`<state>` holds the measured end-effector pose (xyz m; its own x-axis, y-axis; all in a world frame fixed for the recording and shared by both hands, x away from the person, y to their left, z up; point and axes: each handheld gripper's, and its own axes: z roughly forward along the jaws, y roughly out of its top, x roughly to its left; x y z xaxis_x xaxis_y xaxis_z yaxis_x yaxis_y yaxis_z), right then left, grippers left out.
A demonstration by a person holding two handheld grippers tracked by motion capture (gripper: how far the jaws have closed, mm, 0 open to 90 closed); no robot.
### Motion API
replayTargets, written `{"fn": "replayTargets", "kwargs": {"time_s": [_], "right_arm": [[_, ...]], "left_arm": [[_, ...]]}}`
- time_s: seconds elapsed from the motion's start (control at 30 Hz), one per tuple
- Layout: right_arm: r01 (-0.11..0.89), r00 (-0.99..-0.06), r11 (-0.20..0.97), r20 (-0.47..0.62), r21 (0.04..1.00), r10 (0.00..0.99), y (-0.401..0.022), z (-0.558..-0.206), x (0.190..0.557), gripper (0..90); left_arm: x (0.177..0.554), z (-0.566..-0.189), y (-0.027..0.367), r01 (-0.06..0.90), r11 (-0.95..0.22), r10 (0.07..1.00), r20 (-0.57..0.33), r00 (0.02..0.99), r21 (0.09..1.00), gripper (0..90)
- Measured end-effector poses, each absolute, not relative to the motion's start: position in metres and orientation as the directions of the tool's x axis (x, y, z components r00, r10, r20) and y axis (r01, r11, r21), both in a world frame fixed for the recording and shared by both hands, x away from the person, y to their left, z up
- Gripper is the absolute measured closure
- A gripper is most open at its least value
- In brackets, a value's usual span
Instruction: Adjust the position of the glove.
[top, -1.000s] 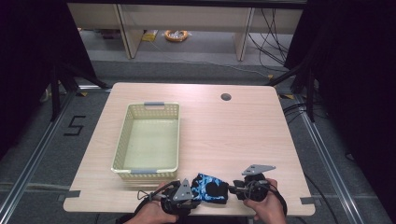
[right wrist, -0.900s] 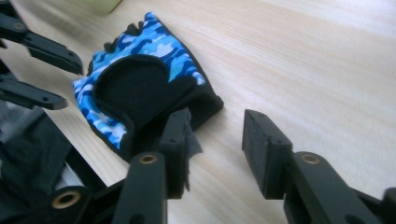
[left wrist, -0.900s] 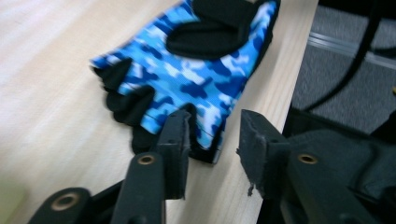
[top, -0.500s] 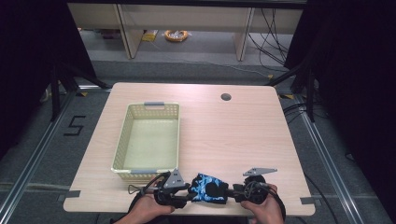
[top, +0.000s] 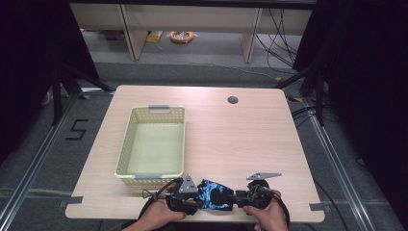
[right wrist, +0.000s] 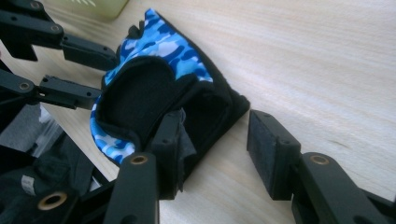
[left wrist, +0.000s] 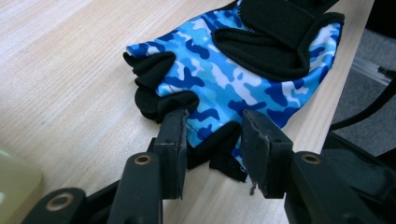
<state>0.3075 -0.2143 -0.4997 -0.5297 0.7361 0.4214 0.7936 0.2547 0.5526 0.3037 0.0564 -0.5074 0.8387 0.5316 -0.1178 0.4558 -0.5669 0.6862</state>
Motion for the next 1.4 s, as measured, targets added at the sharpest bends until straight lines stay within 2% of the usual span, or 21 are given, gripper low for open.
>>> {"fn": "replayTargets", "kwargs": {"time_s": [0.13,0.17,0.2,0.27,0.3,0.4,0.53,0.63,0.7,0.73,0.83,0.97,1.07,1.4], "right_arm": [[0.794,-0.524,0.285,0.366,0.538,0.769,-0.205,-0.5,0.307,58.4],[0.788,-0.514,0.255,0.371,0.561,0.773,-0.203,-0.502,0.307,59.1],[0.794,-0.521,0.286,0.358,0.536,0.775,-0.204,-0.5,0.307,60.0],[0.769,-0.537,0.268,0.36,0.58,0.763,-0.199,-0.504,0.307,62.3],[0.781,-0.537,0.295,0.349,0.551,0.768,-0.199,-0.501,0.307,64.2],[0.762,-0.55,0.263,0.376,0.592,0.746,-0.197,-0.507,0.308,70.7],[0.762,-0.562,0.276,0.386,0.586,0.732,-0.201,-0.509,0.308,83.2],[0.755,-0.572,0.259,0.411,0.603,0.71,-0.205,-0.512,0.308,86.7],[0.755,-0.574,0.267,0.406,0.599,0.711,-0.205,-0.511,0.308,87.0],[0.748,-0.582,0.272,0.402,0.606,0.706,-0.205,-0.511,0.308,87.0],[0.746,-0.585,0.273,0.401,0.607,0.705,-0.205,-0.511,0.308,87.0],[0.748,-0.583,0.262,0.414,0.61,0.7,-0.206,-0.513,0.308,87.0],[0.743,-0.588,0.267,0.408,0.614,0.698,-0.207,-0.512,0.308,86.9],[0.74,-0.593,0.269,0.409,0.617,0.694,-0.207,-0.513,0.308,86.8]], "left_arm": [[0.302,-0.506,0.056,0.446,-0.599,0.521,-0.099,0.848,0.665,56.3],[0.303,-0.506,0.057,0.428,-0.618,0.511,-0.077,0.856,0.659,55.7],[0.302,-0.506,0.057,0.43,-0.613,0.509,-0.085,0.857,0.663,55.3],[0.302,-0.506,0.057,0.415,-0.623,0.508,-0.06,0.859,0.663,55.1],[0.301,-0.506,0.057,0.415,-0.625,0.506,-0.062,0.861,0.661,55.0],[0.3,-0.507,0.056,0.416,-0.617,0.509,-0.065,0.859,0.668,55.0],[0.302,-0.506,0.056,0.412,-0.632,0.502,-0.058,0.863,0.657,54.6],[0.303,-0.506,0.057,0.413,-0.63,0.51,-0.05,0.859,0.658,49.0],[0.304,-0.505,0.059,0.417,-0.633,0.517,-0.045,0.855,0.652,40.6],[0.305,-0.505,0.059,0.439,-0.619,0.517,-0.082,0.852,0.651,40.8],[0.31,-0.502,0.066,0.398,-0.674,0.457,-0.071,0.886,0.622,43.9],[0.312,-0.503,0.069,0.381,-0.678,0.429,-0.082,0.899,0.629,47.3],[0.309,-0.501,0.071,0.343,-0.706,0.404,-0.046,0.914,0.619,49.0],[0.308,-0.502,0.068,0.302,-0.729,0.376,-0.009,0.926,0.614,57.4]]}}
